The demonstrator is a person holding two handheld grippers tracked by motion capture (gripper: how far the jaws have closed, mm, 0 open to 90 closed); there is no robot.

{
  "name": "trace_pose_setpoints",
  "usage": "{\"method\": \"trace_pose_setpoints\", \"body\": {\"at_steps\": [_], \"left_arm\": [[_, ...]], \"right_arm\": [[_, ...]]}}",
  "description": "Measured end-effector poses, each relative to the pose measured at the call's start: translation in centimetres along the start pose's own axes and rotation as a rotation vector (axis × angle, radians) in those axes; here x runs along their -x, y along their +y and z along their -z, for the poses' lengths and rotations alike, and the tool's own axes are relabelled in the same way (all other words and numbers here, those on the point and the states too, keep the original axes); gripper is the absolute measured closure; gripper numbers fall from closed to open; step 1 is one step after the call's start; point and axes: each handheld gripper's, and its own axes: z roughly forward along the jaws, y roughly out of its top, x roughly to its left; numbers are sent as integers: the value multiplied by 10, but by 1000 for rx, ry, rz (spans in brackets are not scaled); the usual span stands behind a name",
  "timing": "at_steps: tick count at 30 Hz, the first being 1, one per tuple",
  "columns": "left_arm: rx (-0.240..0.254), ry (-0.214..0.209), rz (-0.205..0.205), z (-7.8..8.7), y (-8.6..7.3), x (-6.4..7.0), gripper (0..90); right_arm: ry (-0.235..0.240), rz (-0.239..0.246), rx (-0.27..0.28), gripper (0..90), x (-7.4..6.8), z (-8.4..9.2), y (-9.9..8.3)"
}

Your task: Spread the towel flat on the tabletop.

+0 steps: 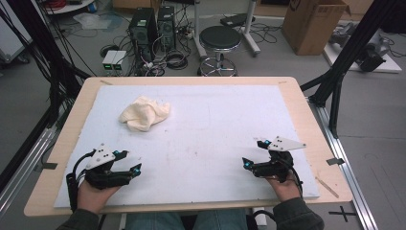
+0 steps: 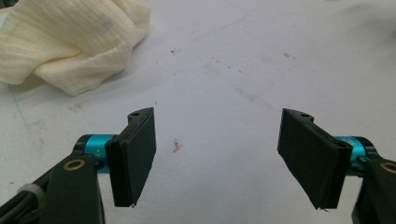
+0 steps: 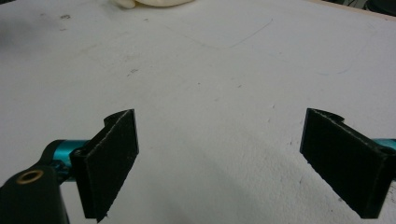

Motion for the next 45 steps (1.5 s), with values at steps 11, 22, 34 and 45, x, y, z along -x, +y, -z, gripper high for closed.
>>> {"method": "trace_pose_setpoints", "body": {"at_steps": [11, 22, 34, 45], "left_arm": [[-2, -9, 2, -1, -1, -2, 283], [8, -17, 16, 1, -1, -1, 279], [25, -23, 19, 3, 2, 0, 272], [56, -37, 52, 9, 24, -8, 280]], "right_arm": [[9, 10, -6, 108, 1, -3, 0], [-3, 18, 7, 108, 0, -1, 1], [-7, 22, 14, 108, -1, 1, 1], [-6, 1, 15, 108, -1, 6, -1]]}}
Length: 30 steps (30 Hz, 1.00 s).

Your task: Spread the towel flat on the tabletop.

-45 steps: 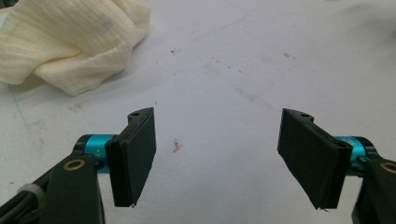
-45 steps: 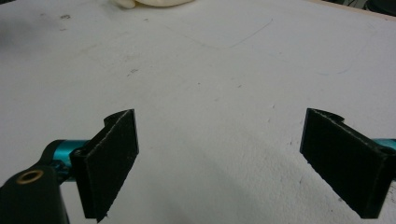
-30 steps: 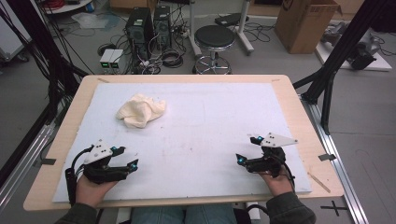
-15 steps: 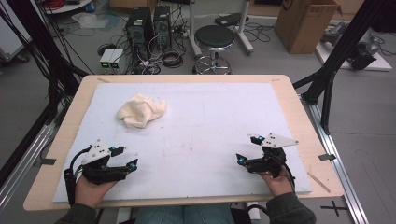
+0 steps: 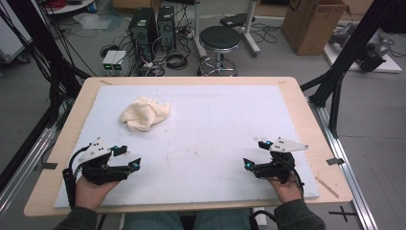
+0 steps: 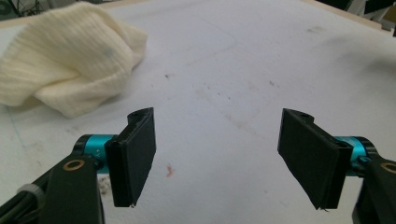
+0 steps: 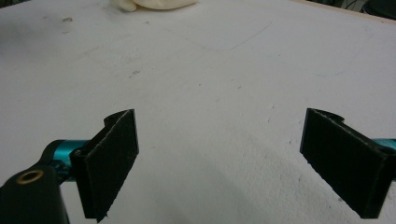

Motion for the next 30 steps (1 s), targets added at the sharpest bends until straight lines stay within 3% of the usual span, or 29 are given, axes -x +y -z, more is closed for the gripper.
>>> {"method": "trace_pose_setpoints", "body": {"at_steps": [6, 9, 13, 19, 22, 24, 28, 30], "left_arm": [[10, 34, 9, -9, 25, -16, 280], [22, 31, 23, -15, 37, -24, 287], [-10, 62, 11, -27, 54, -36, 313], [-39, 90, 49, -47, 73, -55, 330], [-93, 115, 30, -57, 81, -63, 332], [-95, 113, 50, -62, 85, -70, 332], [-121, 141, 46, -74, 91, -77, 330], [-95, 140, 79, -77, 92, -83, 335]], "right_arm": [[-7, -28, 18, 108, 4, 2, 1], [1, -14, 15, 108, 5, -2, 2], [1, 5, 3, 108, 2, -4, 2], [3, 6, 7, 108, 2, -5, 4], [6, 10, 13, 109, 2, -5, 4], [10, 3, 23, 109, 3, -5, 5], [16, -1, 24, 109, 3, -6, 6], [22, 3, 24, 109, 3, -9, 6]]}}
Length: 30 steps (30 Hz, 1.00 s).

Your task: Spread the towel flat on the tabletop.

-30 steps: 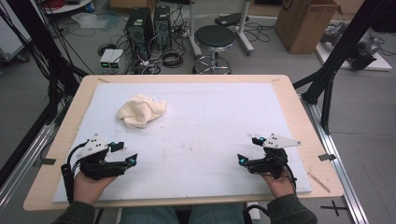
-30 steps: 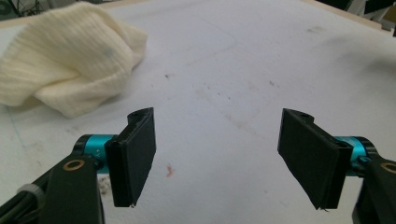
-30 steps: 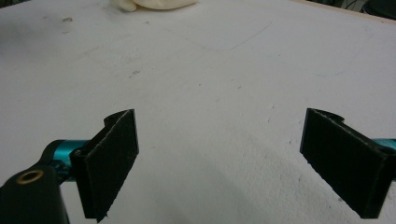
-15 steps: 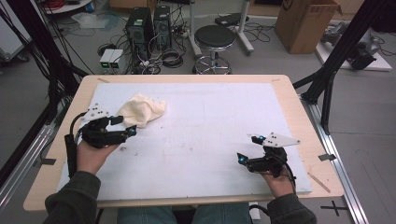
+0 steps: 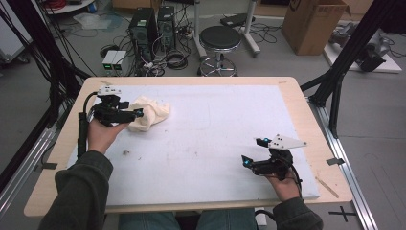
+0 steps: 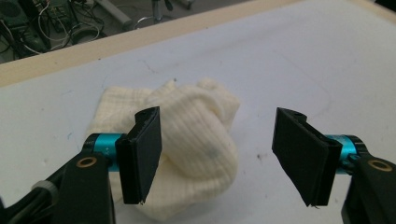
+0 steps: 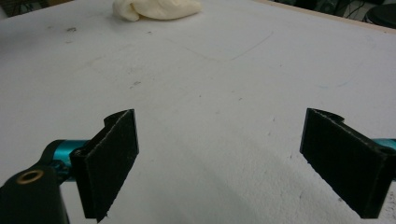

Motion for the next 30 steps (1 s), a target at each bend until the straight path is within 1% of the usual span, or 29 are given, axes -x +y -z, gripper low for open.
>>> {"method": "trace_pose_setpoints", "body": {"at_steps": [1, 3, 4, 7, 8, 9, 10, 12, 14, 15, 16, 17, 18, 19, 21, 22, 24, 25, 26, 27, 29, 30], "left_arm": [[20, 1, 23, -3, 0, -2, 335], [32, -1, 54, -8, 0, -5, 340], [32, 10, 67, -12, -1, -7, 340], [34, 46, 88, -22, -2, -10, 341], [33, 48, 105, -25, -3, -11, 343], [31, 40, 124, -28, -3, -12, 343], [32, 36, 129, -30, -3, -12, 347], [20, 55, 115, -36, -4, -12, 355], [-20, 64, 108, -43, -5, -12, 351], [-38, 71, 96, -46, -4, -12, 351], [-61, 84, 81, -51, -4, -11, 348], [-68, 87, 78, -55, -4, -11, 348], [-72, 96, 79, -59, -3, -10, 348], [-80, 110, 76, -62, -4, -9, 350], [-115, 133, 75, -69, -7, -9, 361], [-140, 146, 86, -74, -9, -10, 361], [-175, 152, 98, -81, -13, -11, 364], [-186, 155, 95, -84, -14, -10, 370], [-200, 169, 76, -87, -15, -8, 430], [-215, 185, 55, -89, -16, -7, 448], [-237, 199, 50, -94, -18, -5, 462], [-244, 204, 56, -96, -20, -6, 485]], "right_arm": [[0, 0, 0, 109, 0, 0, 0], [6, 3, -3, 109, -1, 0, 0], [6, 3, -3, 109, -1, 0, 0], [10, 5, -1, 109, -1, -1, 0], [7, 13, -2, 109, 0, -1, -1], [7, 13, -2, 109, 0, -1, -1], [13, 8, -5, 109, -1, -1, -1], [16, 10, -9, 109, 0, -2, -2], [23, 9, -8, 109, 0, -3, -1], [27, 2, -7, 109, -1, -4, -1], [30, 13, 0, 109, -1, -5, 0], [30, 13, 0, 109, -1, -5, 0], [35, 10, -5, 109, -2, -5, 1], [35, 18, -4, 109, -1, -6, 1], [39, 15, -8, 109, -2, -6, 1], [41, 14, -8, 109, -2, -6, 1], [39, 17, 0, 109, -1, -5, 1], [39, 17, 3, 109, -1, -5, 1], [39, 10, 7, 109, -1, -3, 1], [42, 8, 6, 109, -1, -3, 0], [39, 16, 12, 109, 0, -3, 0], [42, 13, 13, 109, -1, -2, 0]]}}
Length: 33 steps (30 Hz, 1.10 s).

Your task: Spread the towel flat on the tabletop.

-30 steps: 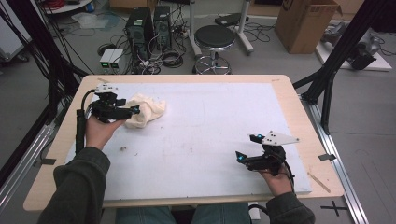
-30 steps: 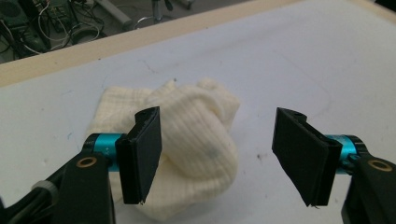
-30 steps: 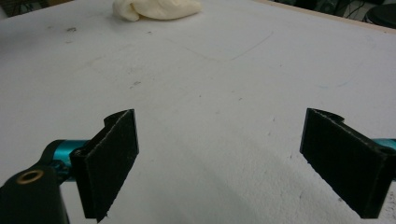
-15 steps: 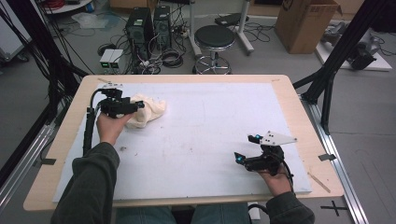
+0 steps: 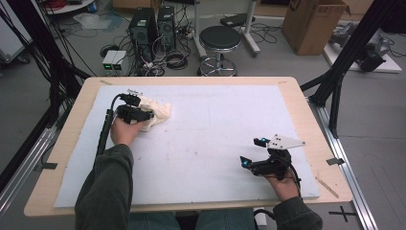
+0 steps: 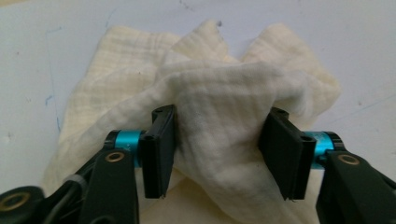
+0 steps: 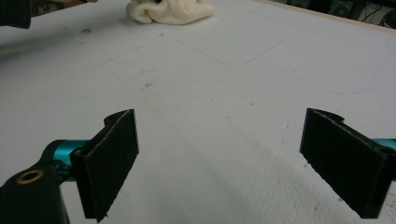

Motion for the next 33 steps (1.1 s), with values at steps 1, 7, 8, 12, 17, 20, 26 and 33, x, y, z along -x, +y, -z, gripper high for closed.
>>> {"method": "trace_pose_setpoints", "body": {"at_steps": [1, 7, 8, 12, 17, 20, 26, 33], "left_arm": [[-11, 1, 4, -2, -1, 0, 532], [-36, 17, -13, -9, -3, 2, 636], [-35, 13, -9, -9, -4, 2, 636], [-45, 13, -5, -7, -2, 2, 741], [-40, 11, 11, -4, -1, 2, 768], [-17, 4, 17, 1, 1, 1, 772], [30, -30, 17, 19, 4, 0, 774], [67, -100, -32, 39, 5, 14, 774]], "right_arm": [[-1, 0, 2, 109, 0, 1, 0], [0, -5, 11, 109, 1, 3, 0], [0, -5, 11, 109, 1, 3, 0], [25, -19, 32, 109, 0, 4, 1], [30, -11, 44, 109, -3, 4, 2], [30, -5, 40, 108, -2, 3, 2], [22, -6, 36, 108, -2, 3, 1], [17, 4, 35, 109, -6, 4, 2]]}}
